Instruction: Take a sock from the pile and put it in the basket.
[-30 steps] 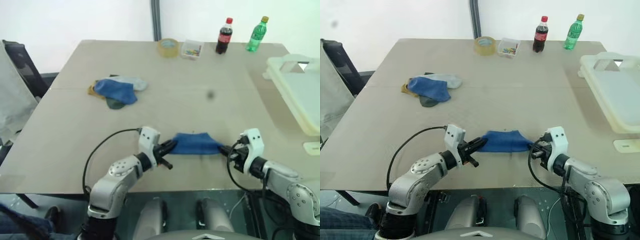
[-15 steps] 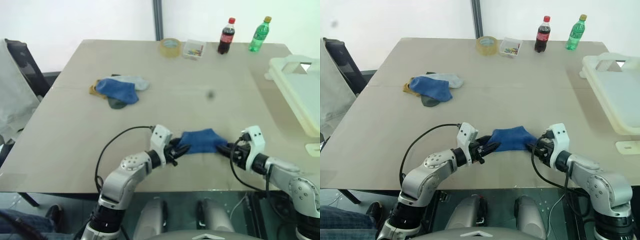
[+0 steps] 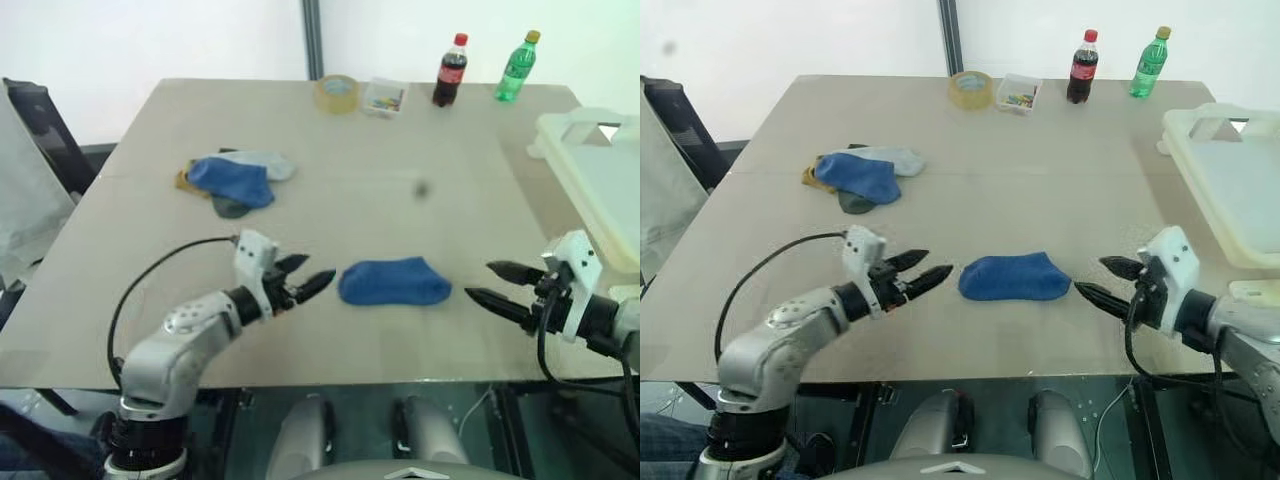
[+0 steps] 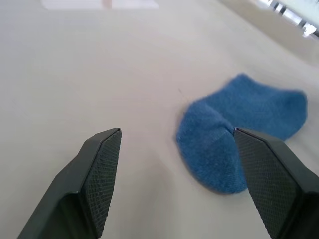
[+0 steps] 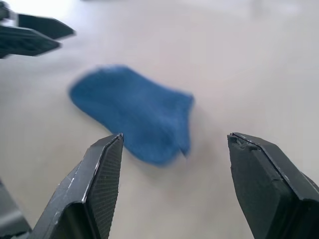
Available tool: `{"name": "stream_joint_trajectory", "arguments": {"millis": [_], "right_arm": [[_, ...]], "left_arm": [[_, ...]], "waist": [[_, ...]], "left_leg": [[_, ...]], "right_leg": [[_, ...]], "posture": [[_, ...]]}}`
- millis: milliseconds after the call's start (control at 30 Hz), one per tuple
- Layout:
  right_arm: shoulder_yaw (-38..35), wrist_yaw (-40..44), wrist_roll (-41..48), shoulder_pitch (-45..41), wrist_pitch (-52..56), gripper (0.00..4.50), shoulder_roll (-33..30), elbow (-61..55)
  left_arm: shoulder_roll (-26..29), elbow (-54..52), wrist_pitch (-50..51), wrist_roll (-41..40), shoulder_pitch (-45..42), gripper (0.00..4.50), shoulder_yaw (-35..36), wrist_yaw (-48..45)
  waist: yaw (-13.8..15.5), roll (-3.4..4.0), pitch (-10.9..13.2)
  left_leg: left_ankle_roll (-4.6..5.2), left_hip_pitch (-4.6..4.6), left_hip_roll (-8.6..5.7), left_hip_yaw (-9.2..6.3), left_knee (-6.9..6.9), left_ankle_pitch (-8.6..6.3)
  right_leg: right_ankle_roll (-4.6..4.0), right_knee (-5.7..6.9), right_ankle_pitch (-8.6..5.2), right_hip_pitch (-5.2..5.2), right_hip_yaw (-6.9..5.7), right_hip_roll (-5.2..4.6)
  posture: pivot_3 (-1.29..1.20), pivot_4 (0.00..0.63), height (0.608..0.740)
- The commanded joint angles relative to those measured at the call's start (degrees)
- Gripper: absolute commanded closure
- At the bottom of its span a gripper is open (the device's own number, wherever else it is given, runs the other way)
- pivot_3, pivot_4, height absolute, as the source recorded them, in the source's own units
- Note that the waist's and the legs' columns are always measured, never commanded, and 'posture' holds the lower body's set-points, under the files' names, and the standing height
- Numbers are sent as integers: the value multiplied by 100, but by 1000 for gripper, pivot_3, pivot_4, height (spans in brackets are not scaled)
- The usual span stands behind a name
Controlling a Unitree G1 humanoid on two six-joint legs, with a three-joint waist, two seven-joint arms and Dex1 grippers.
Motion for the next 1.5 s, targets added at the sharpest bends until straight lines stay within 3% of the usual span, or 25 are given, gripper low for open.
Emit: {"name": "stream_joint_trajectory", "arguments": {"millis": [33,133,267,600,867,967,1033,1067,1200,1500], "right_arm": [[-130,271,300,-325,-571,1114,76,-261],[78,297,297,-509,-797,1114,128,-299],[484,397,165,-600,-1163,1114,295,-400],[913,470,-214,-721,-1617,1114,290,-87],[1018,462,-368,-637,-1841,1114,357,12],[1009,439,-398,-582,-1893,1114,384,32],[1026,429,-421,-554,-1934,1114,400,42],[1024,416,-418,-546,-1946,1114,415,48],[1007,430,-474,-486,-2038,1114,454,134],[1038,414,-545,-394,-2146,1114,493,192]], "left_arm": [[380,397,-431,375,-279,695,-36,-132],[642,1064,-1326,1399,-614,695,-571,45],[561,2665,-2464,2462,-1632,695,-1055,380],[554,6726,-4841,3801,-3719,695,-1473,537],[430,7932,-5460,4297,-4226,695,-1635,639],[431,8000,-5485,4338,-4239,1430,-1613,669],[443,8015,-5474,4382,-4241,2321,-1603,721],[445,8018,-5458,4389,-4242,2492,-1592,735],[465,8064,-5308,4360,-4247,4331,-1491,821],[296,7772,-5222,4006,-4112,4425,-1198,629]], "waist": [[9,-2,1],[29,-2,1],[157,-13,7],[125,-23,13],[126,-27,15],[119,-28,15],[117,-28,15],[105,-28,15],[104,-28,15],[109,-28,15]], "left_leg": [[0,3,-1,-1,2,0],[-1,8,-9,0,2,0],[-1,2,-11,-3,2,0],[1,-7,-13,10,0,-1],[1,-8,-11,20,1,0],[0,-4,-11,18,3,0],[0,-3,-11,18,4,0],[0,-2,-10,18,4,0],[0,1,-8,17,4,0],[-1,1,-9,18,4,0]], "right_leg": [[5,1,-3,4,-2,1],[-1,0,0,9,-3,3],[-15,-1,9,8,-8,3],[10,-15,23,7,-13,4],[12,-9,23,8,-19,3],[12,-2,23,8,-17,2],[12,1,23,8,-18,2],[12,2,23,8,-18,2],[12,6,24,7,-17,4],[12,6,24,8,-18,3]], "posture": [[0,150,740],[0,150,740],[0,150,740],[0,150,740],[0,150,740],[0,150,740],[0,150,740],[0,150,740],[0,150,740],[0,150,740]]}}
